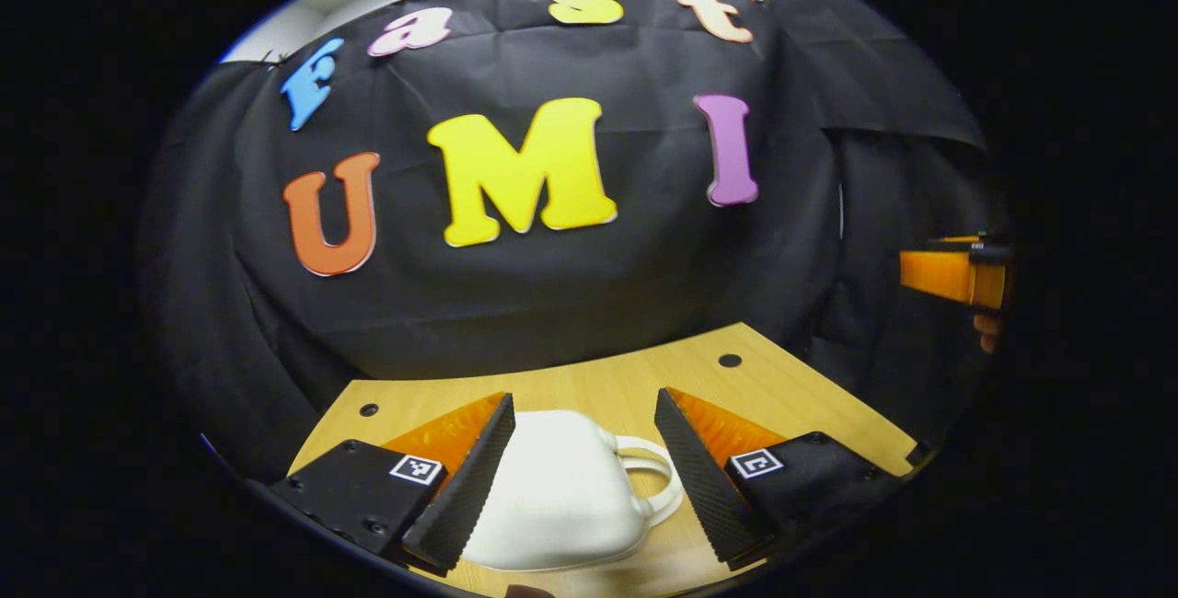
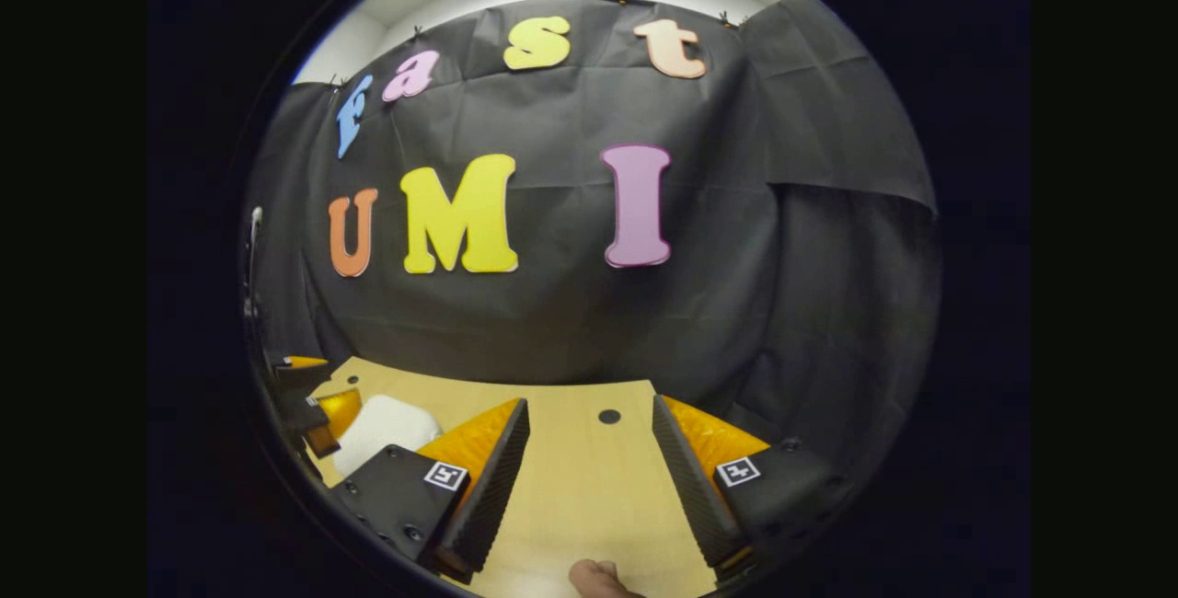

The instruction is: First open the suitcase, pack the skin care products into it, and then close the suitcase.

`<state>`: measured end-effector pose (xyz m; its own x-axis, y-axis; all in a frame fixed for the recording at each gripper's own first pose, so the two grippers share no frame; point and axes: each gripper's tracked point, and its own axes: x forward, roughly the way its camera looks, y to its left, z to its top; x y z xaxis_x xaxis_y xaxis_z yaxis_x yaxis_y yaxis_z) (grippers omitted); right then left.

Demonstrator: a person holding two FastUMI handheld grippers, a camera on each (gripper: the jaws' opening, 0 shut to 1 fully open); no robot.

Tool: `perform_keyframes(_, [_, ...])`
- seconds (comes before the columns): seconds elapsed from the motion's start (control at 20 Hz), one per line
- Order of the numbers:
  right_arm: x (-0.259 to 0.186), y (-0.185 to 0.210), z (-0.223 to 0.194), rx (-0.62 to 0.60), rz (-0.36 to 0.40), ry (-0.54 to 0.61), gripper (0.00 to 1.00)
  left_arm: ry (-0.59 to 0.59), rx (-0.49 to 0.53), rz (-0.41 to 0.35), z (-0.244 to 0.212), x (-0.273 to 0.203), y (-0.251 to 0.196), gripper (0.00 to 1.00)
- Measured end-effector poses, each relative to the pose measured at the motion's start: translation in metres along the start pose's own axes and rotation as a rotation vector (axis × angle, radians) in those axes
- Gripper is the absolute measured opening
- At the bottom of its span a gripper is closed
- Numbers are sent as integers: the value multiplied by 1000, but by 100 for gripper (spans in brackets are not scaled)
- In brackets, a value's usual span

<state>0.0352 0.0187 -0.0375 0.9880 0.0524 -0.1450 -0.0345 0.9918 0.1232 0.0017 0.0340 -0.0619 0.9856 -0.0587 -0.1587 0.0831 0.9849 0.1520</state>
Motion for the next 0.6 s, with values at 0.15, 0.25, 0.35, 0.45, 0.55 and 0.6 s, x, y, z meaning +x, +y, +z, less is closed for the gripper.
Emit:
perform_keyframes(0.15, [5,46,19,-19,31,-53,80,-24,-82,89,14,-9,60,99])
perform_keyframes(0.25, [7,75,27,-32,66,-70,79,-65,-90,115,26,-18,83,99])
perform_keyframes(0.35, [6,96,34,-42,88,-79,80,-89,-96,133,33,-26,99,99])
perform_keyframes(0.45, [2,110,39,-58,102,-99,79,-110,-111,135,40,-31,108,99])
perform_keyframes(0.55, [-4,123,38,-86,126,-108,80,-136,-142,125,47,-36,107,99])
perform_keyframes(0.6, [-6,127,37,-106,132,-111,79,-146,-153,122,52,-38,105,99])
